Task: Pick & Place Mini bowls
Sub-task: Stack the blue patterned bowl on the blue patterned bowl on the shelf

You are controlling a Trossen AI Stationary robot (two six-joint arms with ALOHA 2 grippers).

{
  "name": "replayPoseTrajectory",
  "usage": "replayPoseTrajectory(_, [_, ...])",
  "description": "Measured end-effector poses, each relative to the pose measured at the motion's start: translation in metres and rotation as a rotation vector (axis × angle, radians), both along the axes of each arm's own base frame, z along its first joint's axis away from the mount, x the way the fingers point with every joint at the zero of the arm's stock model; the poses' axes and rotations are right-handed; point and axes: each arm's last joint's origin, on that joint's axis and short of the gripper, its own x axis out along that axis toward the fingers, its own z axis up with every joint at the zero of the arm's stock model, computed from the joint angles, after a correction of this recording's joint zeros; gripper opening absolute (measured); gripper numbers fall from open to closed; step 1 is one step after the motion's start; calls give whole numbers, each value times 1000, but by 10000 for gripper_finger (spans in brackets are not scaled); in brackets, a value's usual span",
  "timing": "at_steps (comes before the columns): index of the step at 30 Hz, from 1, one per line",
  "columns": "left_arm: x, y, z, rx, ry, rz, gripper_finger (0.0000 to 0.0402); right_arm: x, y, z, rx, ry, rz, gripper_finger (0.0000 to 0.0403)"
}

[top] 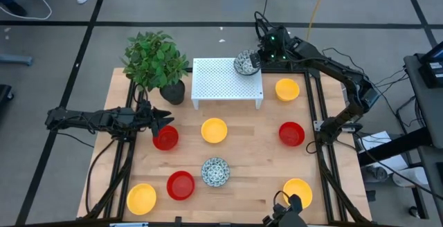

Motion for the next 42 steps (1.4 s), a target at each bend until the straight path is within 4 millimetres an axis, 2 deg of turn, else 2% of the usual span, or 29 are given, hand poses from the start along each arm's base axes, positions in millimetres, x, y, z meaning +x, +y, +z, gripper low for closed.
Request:
replayPoseTrajectory(7, [0, 0, 0, 0, 0, 0, 216, 1, -1, 7, -57, -38, 18, 102])
replayPoseTrajectory(13, [0, 0, 0, 0, 0, 0, 216, -9, 14, 36, -168, -93, 60, 136])
replayPoseTrajectory(17, [0, 0, 0, 0, 0, 0, 216, -10, 45, 55, -207, -131, 227, 140])
replayPoseTrajectory(22, [0, 0, 0, 0, 0, 0, 216, 4, 105, 62, -268, -143, 668, 136])
replayPoseTrajectory(26, [0, 0, 0, 0, 0, 0, 216, 16, 155, 50, -337, -145, 961, 136])
replayPoseTrajectory(30, [0, 0, 0, 0, 0, 0, 216, 31, 200, 26, -378, -180, 1134, 137])
replayPoseTrajectory(36, [0, 0, 0, 0, 0, 0, 216, 54, 258, -25, -449, -182, 1229, 141])
replayPoseTrajectory(42, [0, 0, 0, 0, 0, 0, 216, 72, 294, -65, -369, -107, 1299, 155])
